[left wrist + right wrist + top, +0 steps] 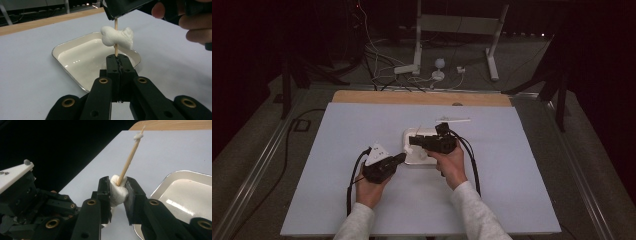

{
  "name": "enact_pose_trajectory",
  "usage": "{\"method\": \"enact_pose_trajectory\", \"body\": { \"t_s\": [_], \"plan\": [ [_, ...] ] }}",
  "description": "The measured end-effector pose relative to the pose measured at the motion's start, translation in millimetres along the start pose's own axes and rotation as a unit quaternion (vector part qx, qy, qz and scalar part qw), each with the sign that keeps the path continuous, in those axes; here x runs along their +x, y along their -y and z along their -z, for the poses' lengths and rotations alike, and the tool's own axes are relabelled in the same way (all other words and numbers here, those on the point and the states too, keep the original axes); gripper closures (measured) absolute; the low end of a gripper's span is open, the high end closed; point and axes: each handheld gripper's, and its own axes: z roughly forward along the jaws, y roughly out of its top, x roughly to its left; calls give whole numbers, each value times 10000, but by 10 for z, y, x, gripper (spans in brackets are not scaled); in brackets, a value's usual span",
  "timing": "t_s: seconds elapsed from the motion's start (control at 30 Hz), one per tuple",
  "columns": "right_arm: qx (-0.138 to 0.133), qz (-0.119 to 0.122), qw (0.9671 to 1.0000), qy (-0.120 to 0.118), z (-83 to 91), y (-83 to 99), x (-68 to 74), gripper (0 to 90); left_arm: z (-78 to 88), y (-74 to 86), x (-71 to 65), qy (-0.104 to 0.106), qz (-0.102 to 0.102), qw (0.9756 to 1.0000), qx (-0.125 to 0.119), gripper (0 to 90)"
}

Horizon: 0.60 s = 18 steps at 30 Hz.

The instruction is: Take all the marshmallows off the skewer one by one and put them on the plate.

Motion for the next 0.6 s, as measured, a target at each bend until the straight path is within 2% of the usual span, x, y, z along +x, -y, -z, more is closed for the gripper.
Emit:
{"method": "enact_pose_trajectory", "body": {
  "t_s": [0.13,0.2,0.27,0.37,0.6],
  "plan": [
    [-16,-22,10000,18,17,-10,-5,762,-4,6,-3,-31,-52,10000,49,900],
    [-124,-77,9999,51,51,-29,-15,766,-22,29,-8,-71,-101,9998,155,900],
    [-288,-212,9993,47,126,-77,-53,767,-33,49,-7,-18,-55,9999,139,900],
    [-249,-83,9995,169,199,-133,-60,770,-51,44,-32,-9,-127,9998,162,900],
    [-279,-37,9993,243,287,-212,-65,771,-40,44,-21,27,-94,9999,121,900]
  ]
}}
